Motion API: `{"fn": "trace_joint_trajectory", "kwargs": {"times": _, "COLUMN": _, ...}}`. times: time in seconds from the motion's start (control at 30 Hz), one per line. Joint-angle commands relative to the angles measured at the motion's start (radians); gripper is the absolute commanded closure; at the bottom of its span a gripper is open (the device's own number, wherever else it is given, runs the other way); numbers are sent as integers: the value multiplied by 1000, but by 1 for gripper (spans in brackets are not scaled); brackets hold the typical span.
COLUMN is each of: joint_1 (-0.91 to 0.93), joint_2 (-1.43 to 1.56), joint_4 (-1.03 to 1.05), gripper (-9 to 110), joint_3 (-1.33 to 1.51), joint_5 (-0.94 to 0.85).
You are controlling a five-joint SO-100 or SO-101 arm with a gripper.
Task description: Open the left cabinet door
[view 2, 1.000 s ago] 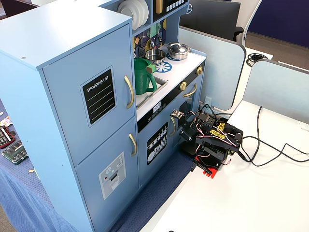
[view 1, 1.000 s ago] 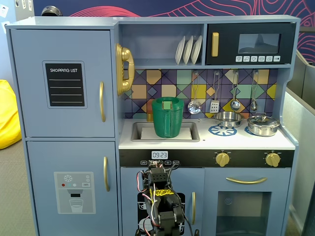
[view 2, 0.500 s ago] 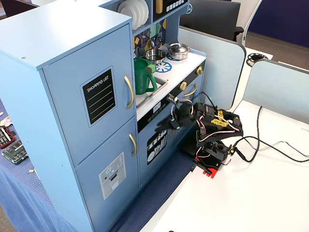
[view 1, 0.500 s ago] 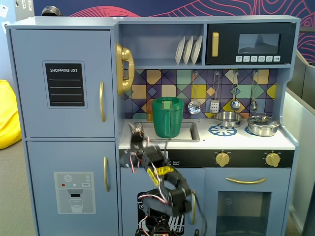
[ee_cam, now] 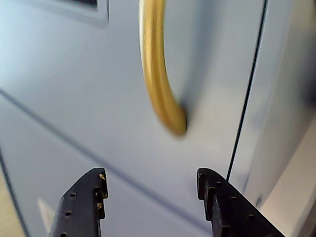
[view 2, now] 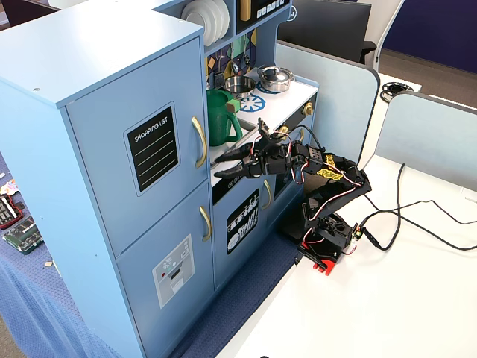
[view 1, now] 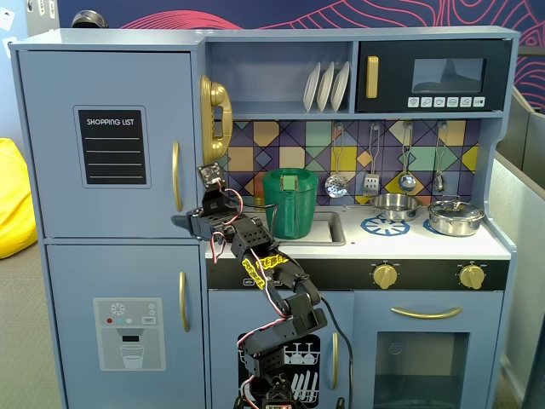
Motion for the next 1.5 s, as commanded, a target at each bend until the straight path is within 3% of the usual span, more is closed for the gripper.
{"fn": "trace_joint_trajectory", "kwargs": {"times": 0.0, "joint_1": -11, "joint_2": -15, "joint_4": -98, "gripper": 84, "joint_3": -86, "joint_5": -69}}
{"fn": "trace_joint_trajectory", "kwargs": {"times": 0.3, "joint_1": 18, "joint_2": -103, "joint_4": -206, "gripper": 86, "joint_3": -175, "joint_5": -94}}
{"fn": "trace_joint_trajectory", "kwargs": {"times": 0.73, "joint_1": -83, "joint_2": -242, "joint_4": -328, "gripper": 86, "joint_3": -245, "joint_5": -172}}
{"fn": "trace_joint_trajectory", "kwargs": {"times": 1.17, "joint_1": -325, "joint_2": -130, "joint_4": -164, "gripper": 88, "joint_3": -210, "joint_5": -293}}
{"fn": "trace_joint_trajectory", "kwargs": {"times": 1.47, "joint_1": -367, "joint_2": 64, "joint_4": -14, "gripper": 90, "joint_3": -140, "joint_5": -296}}
